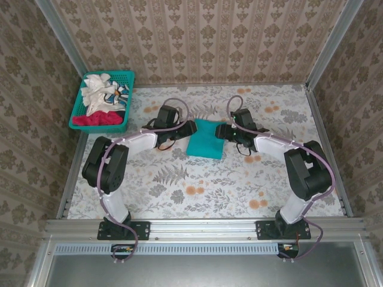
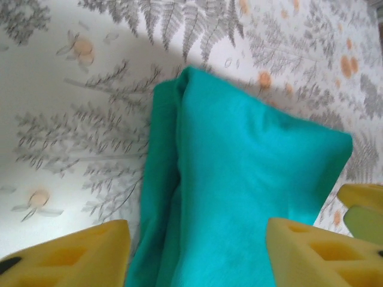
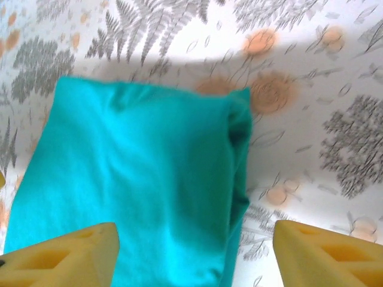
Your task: Fold and stack the t-shirts
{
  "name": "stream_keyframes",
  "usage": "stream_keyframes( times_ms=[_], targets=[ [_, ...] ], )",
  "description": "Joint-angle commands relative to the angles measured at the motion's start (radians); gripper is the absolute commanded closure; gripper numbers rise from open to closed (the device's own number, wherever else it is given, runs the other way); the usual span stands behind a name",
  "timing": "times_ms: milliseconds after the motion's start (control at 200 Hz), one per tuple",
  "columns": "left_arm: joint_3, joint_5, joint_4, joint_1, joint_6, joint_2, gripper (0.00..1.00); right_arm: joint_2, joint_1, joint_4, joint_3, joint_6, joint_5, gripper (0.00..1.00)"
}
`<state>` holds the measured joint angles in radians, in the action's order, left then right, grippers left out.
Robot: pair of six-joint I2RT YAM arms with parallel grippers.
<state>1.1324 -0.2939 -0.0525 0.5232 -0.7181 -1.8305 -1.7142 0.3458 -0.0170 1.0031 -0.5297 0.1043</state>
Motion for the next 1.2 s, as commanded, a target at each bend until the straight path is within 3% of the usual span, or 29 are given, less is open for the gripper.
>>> stream_keyframes(
  times_ms=[0,225,395,525,710,865,890,950,1075,1140,1195],
  targets=[
    [0.095,-0.045,0.043,0.001,0.039,-0.089,0.48,-0.072,-0.011,0.003,0.084,-0.045,-0.012,0.41],
    [0.18,-0.065,0.096,0.006,0.034,-0.21,0.7,-0.227,-0.029,0.044,0.193,-0.049,-0.022,0.69],
    [0.192,0.01,0.187,0.005,0.066,-0.275,0.75,-0.35,-0.041,0.124,0.29,0.009,0.016,0.68],
    [0.155,0.025,0.179,0.007,0.055,-0.278,0.75,-0.335,-0.041,0.121,0.278,0.018,0.009,0.64],
    [0.11,0.022,0.129,0.018,0.045,-0.215,0.61,-0.176,-0.04,0.065,0.202,0.065,-0.031,0.35],
    [0.09,0.07,0.126,0.032,0.076,-0.118,0.39,-0.025,-0.041,-0.024,0.073,0.105,-0.07,0.18],
    [0.086,0.085,0.124,0.035,0.083,-0.1,0.36,-0.003,-0.041,-0.039,0.051,0.105,-0.08,0.08],
    [0.075,0.102,0.117,0.041,0.092,-0.067,0.3,0.044,-0.042,-0.062,0.002,0.11,-0.096,0.01],
    [0.055,0.109,0.129,0.053,0.085,-0.023,0.22,0.132,-0.048,-0.051,-0.076,0.106,-0.124,0.0],
    [0.033,0.118,0.142,0.062,0.081,-0.006,0.12,0.183,-0.049,-0.049,-0.116,0.111,-0.13,0.0],
    [0.004,0.112,0.134,0.068,0.07,0.003,0.11,0.22,-0.048,-0.05,-0.155,0.115,-0.136,0.0]
  ],
)
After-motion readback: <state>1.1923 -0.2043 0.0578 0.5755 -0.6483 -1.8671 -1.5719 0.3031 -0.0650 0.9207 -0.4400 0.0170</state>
